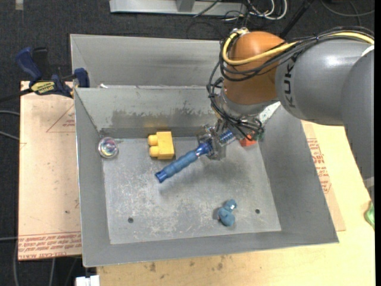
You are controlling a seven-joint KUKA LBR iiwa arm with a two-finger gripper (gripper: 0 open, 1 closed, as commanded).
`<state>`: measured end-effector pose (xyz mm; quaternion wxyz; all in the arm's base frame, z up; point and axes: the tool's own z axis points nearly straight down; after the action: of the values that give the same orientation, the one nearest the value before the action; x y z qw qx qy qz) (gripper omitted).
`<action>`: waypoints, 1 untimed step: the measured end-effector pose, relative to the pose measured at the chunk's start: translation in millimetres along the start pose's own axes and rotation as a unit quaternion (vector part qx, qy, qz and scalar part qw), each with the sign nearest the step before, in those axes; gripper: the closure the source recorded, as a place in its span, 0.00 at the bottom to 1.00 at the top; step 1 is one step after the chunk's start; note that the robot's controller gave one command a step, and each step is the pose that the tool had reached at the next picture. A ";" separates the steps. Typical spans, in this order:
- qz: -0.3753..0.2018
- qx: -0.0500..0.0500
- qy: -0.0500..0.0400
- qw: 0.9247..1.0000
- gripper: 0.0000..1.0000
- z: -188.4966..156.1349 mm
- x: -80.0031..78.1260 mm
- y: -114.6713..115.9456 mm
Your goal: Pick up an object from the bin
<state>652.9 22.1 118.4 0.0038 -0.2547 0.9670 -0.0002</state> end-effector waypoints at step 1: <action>0.001 0.000 0.001 1.000 1.00 -25.3 -1.4 0.0</action>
Offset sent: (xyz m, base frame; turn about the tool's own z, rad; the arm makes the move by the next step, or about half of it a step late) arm 0.0001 -0.0001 0.0245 0.0000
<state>653.9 22.7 143.7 0.0026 -0.2542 0.9671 -0.0001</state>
